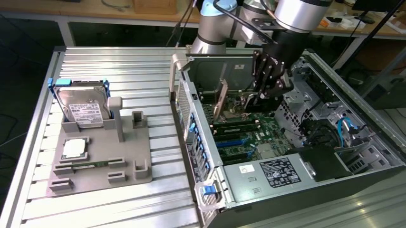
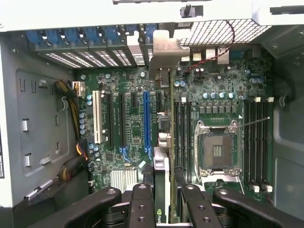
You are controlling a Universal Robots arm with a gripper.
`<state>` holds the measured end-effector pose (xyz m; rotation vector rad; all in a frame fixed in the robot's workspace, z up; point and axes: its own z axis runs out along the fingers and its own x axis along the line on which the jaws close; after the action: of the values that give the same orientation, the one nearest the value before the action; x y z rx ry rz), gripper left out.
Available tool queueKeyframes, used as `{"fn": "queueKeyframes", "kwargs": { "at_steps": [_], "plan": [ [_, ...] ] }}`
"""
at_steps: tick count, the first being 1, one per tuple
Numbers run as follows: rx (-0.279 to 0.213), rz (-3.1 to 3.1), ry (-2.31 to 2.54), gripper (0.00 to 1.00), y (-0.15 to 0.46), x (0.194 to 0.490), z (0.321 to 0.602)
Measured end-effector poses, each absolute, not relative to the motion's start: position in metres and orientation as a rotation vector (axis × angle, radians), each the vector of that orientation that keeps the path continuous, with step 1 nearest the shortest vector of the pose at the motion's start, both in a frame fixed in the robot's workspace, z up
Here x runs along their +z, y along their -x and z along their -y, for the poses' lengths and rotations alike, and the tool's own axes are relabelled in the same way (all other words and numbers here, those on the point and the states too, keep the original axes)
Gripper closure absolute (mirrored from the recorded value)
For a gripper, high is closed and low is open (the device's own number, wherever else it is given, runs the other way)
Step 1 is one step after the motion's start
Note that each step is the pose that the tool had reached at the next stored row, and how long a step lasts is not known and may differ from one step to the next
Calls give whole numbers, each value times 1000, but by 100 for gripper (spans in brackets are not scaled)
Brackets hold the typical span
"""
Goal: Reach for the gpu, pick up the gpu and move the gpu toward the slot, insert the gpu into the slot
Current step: 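Insert the gpu into the slot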
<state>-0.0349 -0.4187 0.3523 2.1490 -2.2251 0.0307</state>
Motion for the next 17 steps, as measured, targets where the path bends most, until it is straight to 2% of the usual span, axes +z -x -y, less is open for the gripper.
{"fn": "queueKeyframes", "kwargs": {
  "at_steps": [13,17],
  "plan": [
    [35,2236,-2141,73,38,332,419],
    [23,2242,-2147,73,39,329,420]
  ]
}}
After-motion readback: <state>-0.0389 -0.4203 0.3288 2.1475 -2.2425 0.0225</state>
